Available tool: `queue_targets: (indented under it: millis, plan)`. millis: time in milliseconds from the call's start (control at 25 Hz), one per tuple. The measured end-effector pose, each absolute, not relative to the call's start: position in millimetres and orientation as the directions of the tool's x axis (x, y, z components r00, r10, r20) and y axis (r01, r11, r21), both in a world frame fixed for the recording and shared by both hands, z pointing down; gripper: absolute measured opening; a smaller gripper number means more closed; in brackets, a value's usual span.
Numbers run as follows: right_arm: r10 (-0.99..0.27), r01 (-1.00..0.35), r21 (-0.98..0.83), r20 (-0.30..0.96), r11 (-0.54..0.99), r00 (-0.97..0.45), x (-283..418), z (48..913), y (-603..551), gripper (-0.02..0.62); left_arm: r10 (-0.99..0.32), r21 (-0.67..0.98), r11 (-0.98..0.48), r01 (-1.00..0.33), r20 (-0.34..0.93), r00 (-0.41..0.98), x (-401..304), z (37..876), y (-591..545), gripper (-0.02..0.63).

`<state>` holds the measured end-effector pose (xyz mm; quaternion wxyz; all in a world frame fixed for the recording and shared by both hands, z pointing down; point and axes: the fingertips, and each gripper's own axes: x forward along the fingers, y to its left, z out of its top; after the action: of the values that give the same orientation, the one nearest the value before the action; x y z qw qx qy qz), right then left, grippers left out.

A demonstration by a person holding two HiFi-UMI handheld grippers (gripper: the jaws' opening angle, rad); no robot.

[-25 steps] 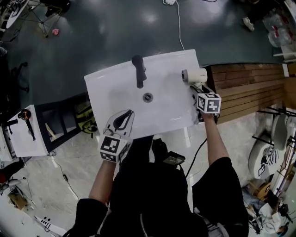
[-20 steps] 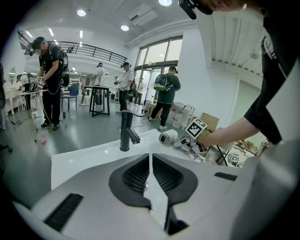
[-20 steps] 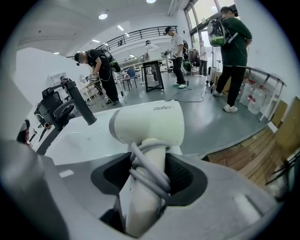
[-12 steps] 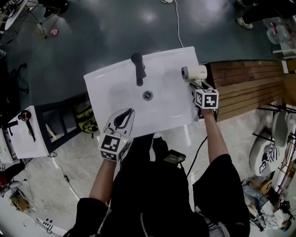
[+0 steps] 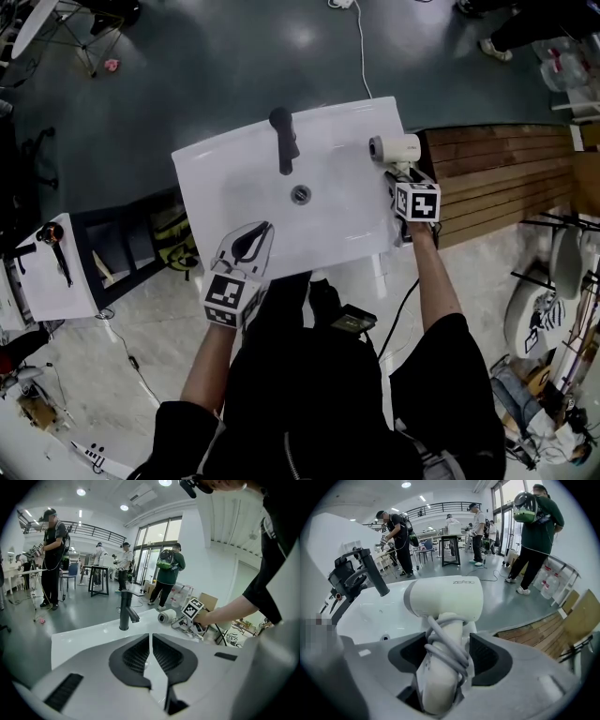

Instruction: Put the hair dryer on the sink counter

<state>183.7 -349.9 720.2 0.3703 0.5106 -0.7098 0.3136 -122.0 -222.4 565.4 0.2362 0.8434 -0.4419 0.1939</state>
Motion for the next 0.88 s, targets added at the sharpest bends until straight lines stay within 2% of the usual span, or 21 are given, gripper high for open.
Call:
queue_targets:
  millis: [640,880]
  plan:
    - [-0.575,-0.955,-0.083,0.782,0.284,-0.239,180,687,-350,0.276,-0.658,0.226,-0.513,-0.828,0.517,0.548,-110,560,-219,0.031]
    - [-0.667,-0.963,-0.078,0.707,0.259,-0.236,186,663,-349,0.267,-0.666,0.222,-0.507,-0.833,0.514,0.542,-109,555,-214,0.031]
